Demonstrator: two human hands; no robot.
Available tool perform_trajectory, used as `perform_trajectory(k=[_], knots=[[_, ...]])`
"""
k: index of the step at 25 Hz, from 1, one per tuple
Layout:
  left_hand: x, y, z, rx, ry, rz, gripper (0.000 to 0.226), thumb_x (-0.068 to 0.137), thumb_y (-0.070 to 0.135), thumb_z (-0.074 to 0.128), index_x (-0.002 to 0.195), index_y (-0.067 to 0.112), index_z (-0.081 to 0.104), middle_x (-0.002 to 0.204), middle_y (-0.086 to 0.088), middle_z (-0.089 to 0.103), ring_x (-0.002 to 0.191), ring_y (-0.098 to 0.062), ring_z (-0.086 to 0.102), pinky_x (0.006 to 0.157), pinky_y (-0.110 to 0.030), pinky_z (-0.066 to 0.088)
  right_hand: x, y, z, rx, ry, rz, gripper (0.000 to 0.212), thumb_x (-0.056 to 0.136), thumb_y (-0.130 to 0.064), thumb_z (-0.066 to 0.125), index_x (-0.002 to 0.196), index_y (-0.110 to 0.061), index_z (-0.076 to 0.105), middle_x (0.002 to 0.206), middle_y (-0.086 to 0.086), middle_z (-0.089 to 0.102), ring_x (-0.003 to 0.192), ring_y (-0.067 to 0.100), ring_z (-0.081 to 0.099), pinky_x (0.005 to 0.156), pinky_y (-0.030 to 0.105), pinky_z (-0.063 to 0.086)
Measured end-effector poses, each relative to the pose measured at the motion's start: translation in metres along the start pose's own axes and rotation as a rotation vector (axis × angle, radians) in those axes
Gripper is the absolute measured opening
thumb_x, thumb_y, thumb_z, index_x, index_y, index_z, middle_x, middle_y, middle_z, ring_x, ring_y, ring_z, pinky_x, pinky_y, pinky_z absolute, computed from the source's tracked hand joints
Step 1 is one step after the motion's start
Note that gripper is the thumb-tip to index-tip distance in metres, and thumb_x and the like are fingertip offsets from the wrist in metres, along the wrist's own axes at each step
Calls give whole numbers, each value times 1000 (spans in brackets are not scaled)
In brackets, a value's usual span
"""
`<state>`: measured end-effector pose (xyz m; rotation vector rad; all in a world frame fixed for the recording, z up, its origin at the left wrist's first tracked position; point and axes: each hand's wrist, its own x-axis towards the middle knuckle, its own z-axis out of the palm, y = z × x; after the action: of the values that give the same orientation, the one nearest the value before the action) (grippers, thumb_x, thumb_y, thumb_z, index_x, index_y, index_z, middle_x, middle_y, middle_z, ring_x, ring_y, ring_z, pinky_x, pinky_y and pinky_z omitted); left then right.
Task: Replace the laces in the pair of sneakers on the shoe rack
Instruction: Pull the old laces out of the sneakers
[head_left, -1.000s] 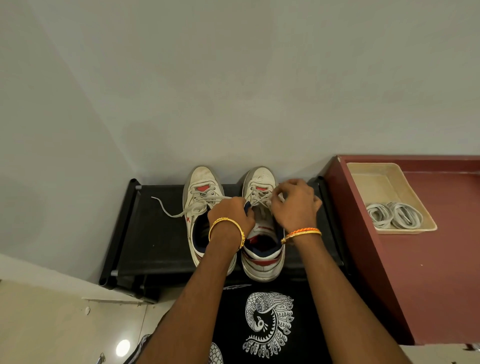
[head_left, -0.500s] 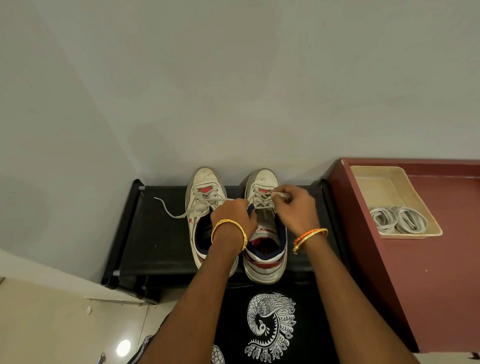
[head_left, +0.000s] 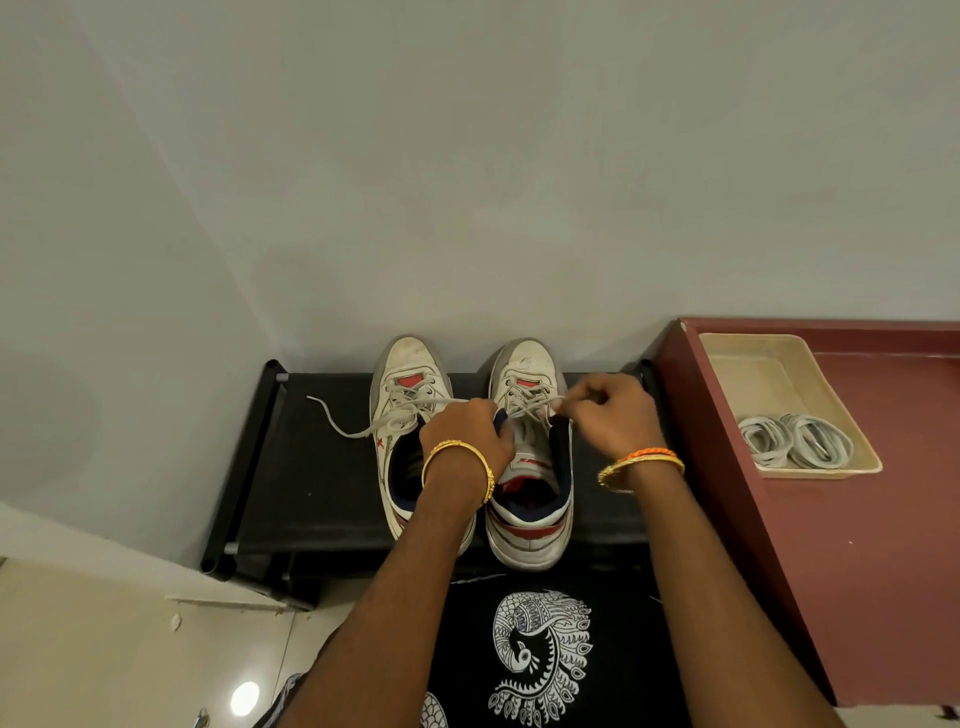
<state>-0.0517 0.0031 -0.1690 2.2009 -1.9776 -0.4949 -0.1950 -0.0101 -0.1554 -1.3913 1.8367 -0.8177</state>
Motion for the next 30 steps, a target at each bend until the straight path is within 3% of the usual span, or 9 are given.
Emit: perform_trajectory(k=[2, 5, 6, 10, 14, 18, 24, 27, 30], knots=[[0, 0, -1, -11, 4, -14, 33, 93, 42, 49, 110, 18, 63, 104, -6, 67, 97, -25, 62, 78, -33, 48, 5, 8, -23, 292, 89, 192, 14, 83, -13, 63, 69, -11, 62, 71, 4, 59, 72, 19, 54, 63, 28, 44], [0, 3, 1, -45, 20, -29, 33, 93, 41, 50, 112, 17, 61, 106, -5, 67, 99, -25, 61, 79, -33, 48, 11, 29, -40, 514, 187, 407, 11, 88, -13, 56, 78, -9, 58, 87, 11, 57, 70, 16, 52, 68, 29, 51], [0, 4, 2, -63, 40, -27, 33, 92, 40, 51, 115, 17, 58, 108, -5, 66, 101, -25, 60, 80, -34, 48, 11, 33, -39, 444, 192, 416, 9, 88, -18, 58, 87, -9, 58, 98, 12, 57, 76, 17, 54, 75, 33, 52], [6, 8, 12, -63, 68, 83, 43, 91, 28, 54, 133, 24, 48, 131, -3, 50, 125, -23, 39, 94, -37, 43, 0, 26, -20, -17, 120, 256, 68, 78, -41, 70, 133, -14, 40, 140, 12, 30, 120, 32, 42, 100, 44, 42], [14, 18, 14, 60, -8, 156, 40, 92, 23, 56, 132, 27, 53, 148, -5, 30, 136, -27, 21, 108, -41, 32, -12, 10, 16, -212, -123, 10, 43, 78, -33, 69, 115, -13, 58, 122, 11, 47, 111, 29, 53, 93, 40, 48], [19, 22, 19, 79, -21, 169, 33, 92, 24, 55, 126, 23, 58, 148, -6, 29, 134, -27, 25, 106, -42, 31, -8, 11, 29, -299, -6, 58, 21, 84, -25, 63, 102, -14, 65, 103, 11, 66, 96, 29, 62, 81, 39, 54], [18, 22, 25, 33, -83, 207, 36, 86, 26, 62, 121, 19, 57, 149, -9, 25, 137, -29, 22, 107, -46, 28, -6, 10, 26, -180, 88, 184, 23, 84, -27, 62, 99, -12, 71, 98, 9, 70, 91, 26, 64, 67, 27, 47], [21, 11, 27, -273, 66, 155, 22, 85, 24, 63, 102, 10, 61, 129, -9, 45, 115, -25, 46, 92, -36, 43, -6, 11, 25, -120, 89, 236, 24, 84, -28, 63, 103, -14, 70, 101, 9, 69, 89, 26, 63, 67, 25, 45], [20, 9, 25, -487, 152, 31, 17, 90, 22, 58, 96, 6, 59, 107, -7, 54, 90, -18, 51, 75, -26, 39, -6, 13, 25, -50, 88, 281, 24, 82, -27, 63, 101, -13, 70, 101, 10, 68, 88, 26, 63, 69, 26, 45]])
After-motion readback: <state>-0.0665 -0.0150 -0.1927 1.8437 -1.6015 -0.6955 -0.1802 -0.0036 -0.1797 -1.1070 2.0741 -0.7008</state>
